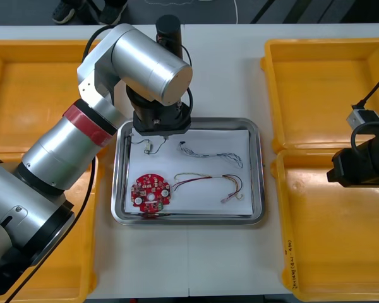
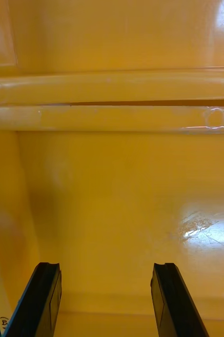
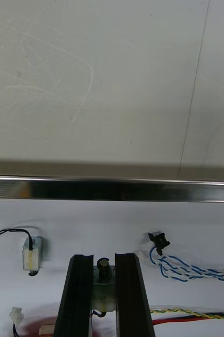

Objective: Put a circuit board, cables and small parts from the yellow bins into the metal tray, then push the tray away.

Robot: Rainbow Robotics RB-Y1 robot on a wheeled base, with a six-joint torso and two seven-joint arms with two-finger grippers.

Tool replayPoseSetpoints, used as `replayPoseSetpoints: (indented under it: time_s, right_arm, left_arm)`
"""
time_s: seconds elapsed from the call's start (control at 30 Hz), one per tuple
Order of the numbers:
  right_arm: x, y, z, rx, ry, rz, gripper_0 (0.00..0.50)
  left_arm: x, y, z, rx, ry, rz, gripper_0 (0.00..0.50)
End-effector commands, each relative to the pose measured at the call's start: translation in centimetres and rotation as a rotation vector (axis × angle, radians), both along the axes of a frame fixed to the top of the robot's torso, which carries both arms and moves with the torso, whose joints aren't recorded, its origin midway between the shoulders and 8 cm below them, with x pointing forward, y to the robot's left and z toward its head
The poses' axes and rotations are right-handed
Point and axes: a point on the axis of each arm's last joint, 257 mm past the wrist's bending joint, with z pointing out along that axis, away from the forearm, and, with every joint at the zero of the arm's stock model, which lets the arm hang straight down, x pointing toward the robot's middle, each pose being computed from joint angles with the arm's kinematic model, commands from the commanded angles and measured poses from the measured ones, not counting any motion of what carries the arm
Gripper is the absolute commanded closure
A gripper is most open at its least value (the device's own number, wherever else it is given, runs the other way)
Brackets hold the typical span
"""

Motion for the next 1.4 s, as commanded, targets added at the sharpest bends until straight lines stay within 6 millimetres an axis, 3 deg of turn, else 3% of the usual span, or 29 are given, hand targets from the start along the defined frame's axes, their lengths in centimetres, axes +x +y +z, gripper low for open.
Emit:
replayPoseSetpoints:
  time_s: [0.03, 0.5, 0.87, 1.13, 1.23, 1.27, 1.3, 1.37, 1.4]
  right_arm:
    - [-0.8, -1.1, 0.3, -0.028, 0.004, -0.032, 0.000]
    - [-1.0, -1.7, 0.2, -0.042, 0.009, -0.032, 0.000]
    - [-1.1, -1.8, 0.1, -0.045, 0.010, -0.029, 0.000]
    - [-1.0, -1.8, 0.2, -0.046, 0.006, -0.022, 0.000]
    - [-1.0, -1.9, 0.3, -0.047, 0.005, -0.020, 0.000]
    - [-1.0, -1.9, 0.3, -0.049, 0.003, -0.019, 0.000]
    - [-0.9, -1.9, 0.3, -0.050, 0.002, -0.019, 0.000]
    - [-0.9, -2.0, 0.3, -0.053, 0.002, -0.018, 0.000]
    - [-0.9, -2.0, 0.3, -0.055, 0.001, -0.017, 0.000]
  left_arm:
    - [-0.1, -2.4, 0.3, 0.011, -0.030, -0.142, 0.500]
    - [-1.1, -1.5, -2.6, 0.012, 0.006, -0.146, 0.500]
    - [-1.4, -1.2, -3.7, 0.012, 0.015, -0.153, 0.500]
    - [-1.6, -0.9, -4.3, 0.019, 0.018, -0.152, 0.465]
    - [-1.6, -0.9, -4.3, 0.022, 0.019, -0.155, 0.360]
    - [-1.6, -0.9, -4.4, 0.021, 0.020, -0.155, 0.306]
    - [-1.7, -0.9, -4.5, 0.022, 0.021, -0.157, 0.202]
    - [-1.7, -0.8, -4.4, 0.023, 0.022, -0.157, 0.084]
    - [-1.7, -0.8, -4.4, 0.023, 0.022, -0.157, 0.053]
